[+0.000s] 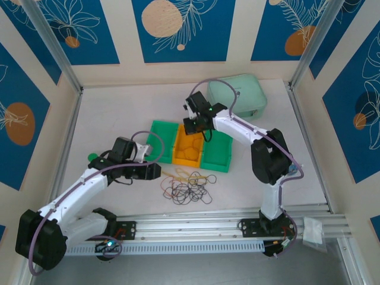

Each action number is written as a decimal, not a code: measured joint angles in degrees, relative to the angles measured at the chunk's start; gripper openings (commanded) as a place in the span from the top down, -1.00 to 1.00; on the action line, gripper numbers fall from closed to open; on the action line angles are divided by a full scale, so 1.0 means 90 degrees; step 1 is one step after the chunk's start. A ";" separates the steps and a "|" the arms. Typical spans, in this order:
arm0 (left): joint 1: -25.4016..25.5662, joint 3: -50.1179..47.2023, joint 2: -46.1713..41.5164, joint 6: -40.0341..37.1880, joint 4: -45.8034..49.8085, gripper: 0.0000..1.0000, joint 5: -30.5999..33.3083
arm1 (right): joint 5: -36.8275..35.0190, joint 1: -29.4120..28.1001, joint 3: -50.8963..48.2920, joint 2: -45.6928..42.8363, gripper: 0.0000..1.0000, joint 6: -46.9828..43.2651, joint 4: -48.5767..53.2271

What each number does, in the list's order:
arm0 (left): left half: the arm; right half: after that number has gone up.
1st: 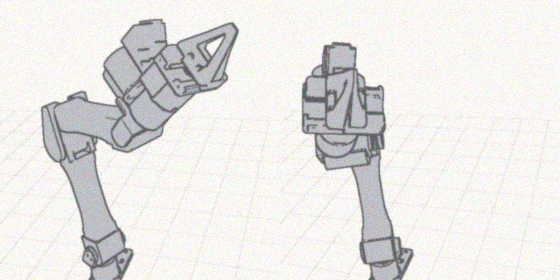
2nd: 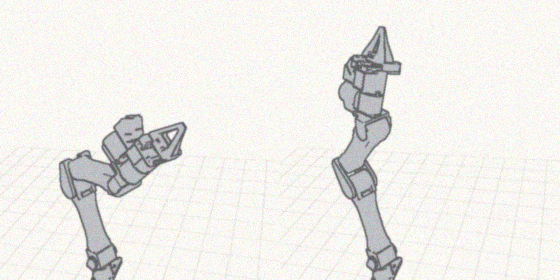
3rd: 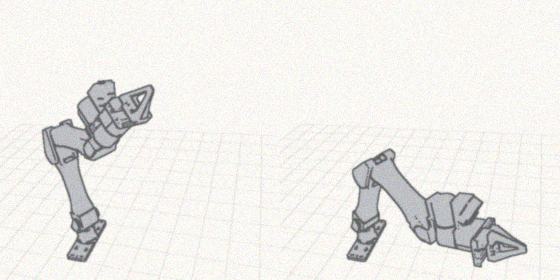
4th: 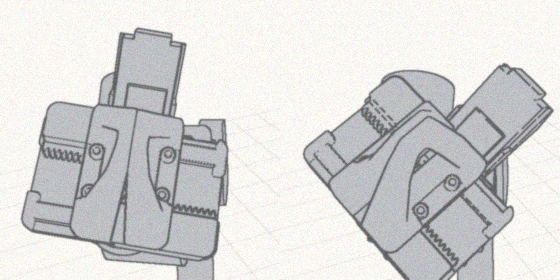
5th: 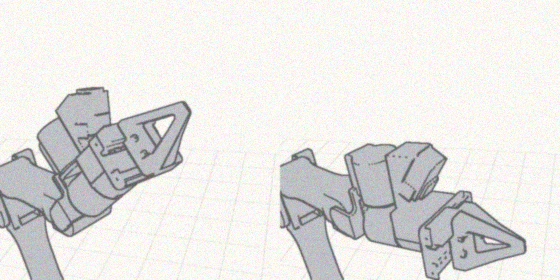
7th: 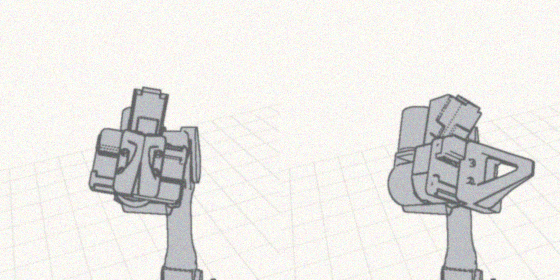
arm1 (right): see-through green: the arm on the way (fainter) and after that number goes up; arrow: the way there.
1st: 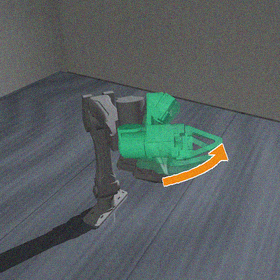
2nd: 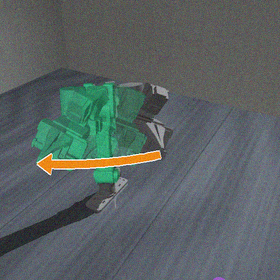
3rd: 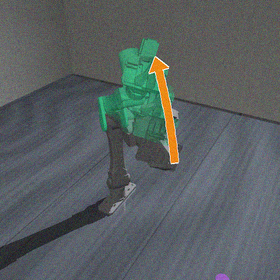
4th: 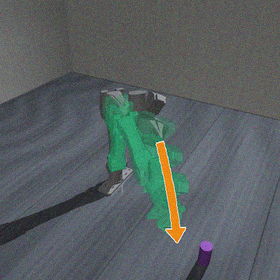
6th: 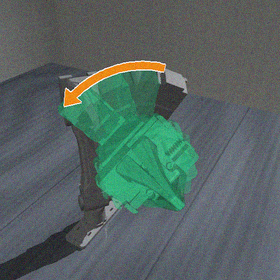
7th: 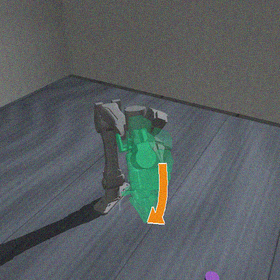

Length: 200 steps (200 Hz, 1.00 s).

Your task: Untangle the cables

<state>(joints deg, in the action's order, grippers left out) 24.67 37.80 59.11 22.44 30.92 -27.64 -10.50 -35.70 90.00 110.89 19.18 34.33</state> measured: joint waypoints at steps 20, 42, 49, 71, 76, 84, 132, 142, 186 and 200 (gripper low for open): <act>0.0000 0.0000 0.0000 -0.0005 0.0000 -0.07 -0.0002 | 0.0032 -0.0080 -0.0486 -0.0262 0.97 0.0090 0.0138; 0.0000 -0.0005 0.0012 -0.0010 -0.0010 -0.02 -0.0005 | 0.0049 -0.0197 -0.0634 -0.0474 0.86 0.0109 0.0257; 0.0000 -0.0005 0.0032 -0.0032 -0.0012 0.02 -0.0007 | 0.0049 -0.0228 -0.0634 -0.0510 0.80 0.0109 0.0260; 0.0007 -0.0044 0.0044 -0.0051 -0.0075 0.11 -0.0058 | 0.0066 -0.0284 -0.0607 -0.0549 0.47 0.0148 0.0289; 0.0012 -0.0053 0.0044 -0.0051 -0.0092 0.12 -0.0070 | 0.0066 -0.0289 -0.0595 -0.0546 0.43 0.0151 0.0304; 0.0012 -0.0075 0.0044 -0.0051 -0.0129 0.14 -0.0083 | 0.0063 -0.0289 -0.0566 -0.0546 0.40 0.0170 0.0352; 0.0032 -0.0204 0.0073 -0.0126 -0.0197 0.45 -0.0097 | -0.0010 -0.0141 -0.0316 -0.0656 0.32 0.0209 0.0636; 0.0041 -0.0216 0.0117 -0.0155 -0.0219 0.49 -0.0097 | -0.0002 -0.0046 -0.0318 -0.0763 0.32 0.0209 0.0719; 0.0087 -0.0257 0.0325 -0.0189 -0.0374 0.71 -0.0102 | 0.0073 0.0381 -0.0714 -0.1685 0.33 0.0274 0.0814; 0.0129 -0.0257 0.0410 -0.0197 -0.0454 0.68 -0.0114 | 0.0109 0.0444 -0.0903 -0.1923 0.33 0.0316 0.0814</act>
<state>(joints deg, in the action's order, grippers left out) 25.82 35.48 62.81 20.67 26.83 -28.67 -9.52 -31.70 81.87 93.58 22.02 41.65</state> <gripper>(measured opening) 0.148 0.336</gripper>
